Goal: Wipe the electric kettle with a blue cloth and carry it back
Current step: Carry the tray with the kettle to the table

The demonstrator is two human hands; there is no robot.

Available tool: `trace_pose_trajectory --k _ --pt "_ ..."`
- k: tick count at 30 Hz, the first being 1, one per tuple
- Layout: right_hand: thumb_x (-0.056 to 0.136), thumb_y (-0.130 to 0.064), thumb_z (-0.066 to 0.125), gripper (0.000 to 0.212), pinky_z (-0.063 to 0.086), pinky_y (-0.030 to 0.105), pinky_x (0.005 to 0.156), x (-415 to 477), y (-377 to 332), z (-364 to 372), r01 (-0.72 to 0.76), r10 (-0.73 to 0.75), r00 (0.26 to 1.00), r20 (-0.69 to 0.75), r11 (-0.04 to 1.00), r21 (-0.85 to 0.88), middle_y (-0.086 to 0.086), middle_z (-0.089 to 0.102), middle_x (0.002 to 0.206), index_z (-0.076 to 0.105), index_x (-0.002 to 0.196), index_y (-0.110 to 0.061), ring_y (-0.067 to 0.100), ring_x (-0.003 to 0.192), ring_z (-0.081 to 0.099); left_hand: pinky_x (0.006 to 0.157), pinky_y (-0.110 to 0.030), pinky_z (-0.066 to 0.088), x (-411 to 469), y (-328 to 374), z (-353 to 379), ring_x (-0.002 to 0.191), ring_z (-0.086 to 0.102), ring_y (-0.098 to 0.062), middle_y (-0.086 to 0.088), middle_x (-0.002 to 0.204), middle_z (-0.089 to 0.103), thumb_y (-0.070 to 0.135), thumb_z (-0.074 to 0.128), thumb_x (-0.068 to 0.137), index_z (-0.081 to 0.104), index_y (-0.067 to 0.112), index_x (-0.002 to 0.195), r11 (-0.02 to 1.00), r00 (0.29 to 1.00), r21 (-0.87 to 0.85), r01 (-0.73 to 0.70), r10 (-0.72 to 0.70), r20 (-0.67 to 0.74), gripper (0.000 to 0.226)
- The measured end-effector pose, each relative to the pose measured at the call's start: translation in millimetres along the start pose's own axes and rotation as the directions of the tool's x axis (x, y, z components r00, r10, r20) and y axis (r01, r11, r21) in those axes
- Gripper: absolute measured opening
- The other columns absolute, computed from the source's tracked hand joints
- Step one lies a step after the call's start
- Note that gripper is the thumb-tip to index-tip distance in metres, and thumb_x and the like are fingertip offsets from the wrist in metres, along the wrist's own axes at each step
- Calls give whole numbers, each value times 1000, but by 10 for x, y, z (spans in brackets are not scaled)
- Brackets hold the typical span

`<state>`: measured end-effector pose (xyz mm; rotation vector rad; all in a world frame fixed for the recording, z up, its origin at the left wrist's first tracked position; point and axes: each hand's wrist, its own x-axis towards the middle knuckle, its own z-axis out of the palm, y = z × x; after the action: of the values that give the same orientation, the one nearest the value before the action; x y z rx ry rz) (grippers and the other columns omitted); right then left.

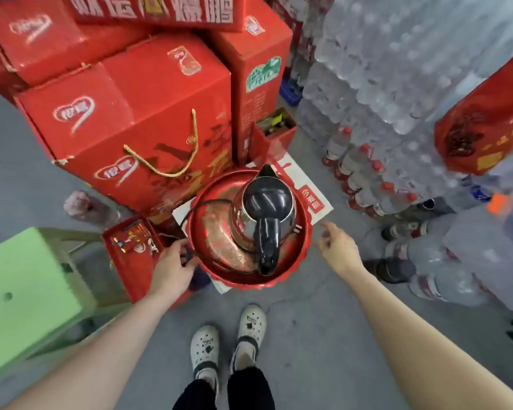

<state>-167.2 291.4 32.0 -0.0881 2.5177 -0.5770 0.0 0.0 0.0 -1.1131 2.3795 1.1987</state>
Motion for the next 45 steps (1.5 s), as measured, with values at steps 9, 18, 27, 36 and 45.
trace_pose_trajectory --k 9,18,27,36,45 --pt "101 -22 62 62 47 51 109 1079 86 315 -5 5 1000 3 1000 15 19 54 149 37 158 -16 39 128 60 78 -43 55 320 -263 537 78 65 -28 -6 116 58 18 70 88 40 9 142 969 969 -161 185 -207 -133 63" --pt "100 -17 59 53 45 47 109 1521 -56 483 24 -22 997 69 999 -24 10 64 140 44 150 -24 36 130 58 74 -30 47 350 -271 739 75 60 -12 2 90 65 18 68 90 36 13 150 953 944 -249 172 -231 -234 68" --pt "107 -14 49 60 51 44 100 1252 131 543 -106 101 990 94 993 50 15 60 144 30 161 -30 36 122 63 97 -46 49 434 -276 787 107 61 -28 -7 116 62 30 61 88 32 42 150 937 936 -310 163 -247 -252 69" --pt "103 -8 56 54 60 41 84 660 277 684 -212 213 977 26 934 287 11 55 146 39 152 -22 25 107 65 93 -46 53 525 -445 595 95 67 -26 5 94 67 3 64 84 56 33 136 929 967 -342 139 -202 -156 61" --pt "97 -12 65 48 58 29 67 -718 369 575 -190 269 954 -130 881 433 2 67 122 49 141 -24 15 85 69 73 -43 55 -172 -363 -12 73 63 -22 6 81 69 50 67 74 65 39 108 946 982 -282 -162 126 -141 37"
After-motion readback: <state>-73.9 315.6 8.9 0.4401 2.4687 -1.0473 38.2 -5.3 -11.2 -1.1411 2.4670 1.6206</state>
